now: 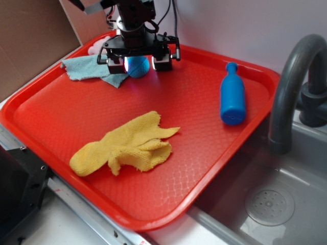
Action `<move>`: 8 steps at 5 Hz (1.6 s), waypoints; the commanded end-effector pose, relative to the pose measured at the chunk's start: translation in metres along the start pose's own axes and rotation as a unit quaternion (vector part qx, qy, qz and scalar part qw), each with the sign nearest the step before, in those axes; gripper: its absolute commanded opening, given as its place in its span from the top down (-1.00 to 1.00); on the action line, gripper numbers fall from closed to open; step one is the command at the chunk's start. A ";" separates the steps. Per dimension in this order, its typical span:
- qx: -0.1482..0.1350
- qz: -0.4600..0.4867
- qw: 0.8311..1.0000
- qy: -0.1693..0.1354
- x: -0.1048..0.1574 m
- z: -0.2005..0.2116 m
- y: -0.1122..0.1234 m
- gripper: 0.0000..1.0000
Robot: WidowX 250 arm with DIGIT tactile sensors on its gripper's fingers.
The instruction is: Grab the blue ball.
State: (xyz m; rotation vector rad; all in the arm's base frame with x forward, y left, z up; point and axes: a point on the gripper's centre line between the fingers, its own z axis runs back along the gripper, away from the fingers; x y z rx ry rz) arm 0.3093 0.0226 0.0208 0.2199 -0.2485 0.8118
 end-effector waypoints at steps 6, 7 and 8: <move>-0.180 -0.311 0.923 0.141 -0.049 0.172 0.040 1.00; -0.201 -0.370 0.895 0.148 -0.059 0.182 0.057 1.00; -0.161 -0.348 0.915 0.128 -0.063 0.174 0.054 1.00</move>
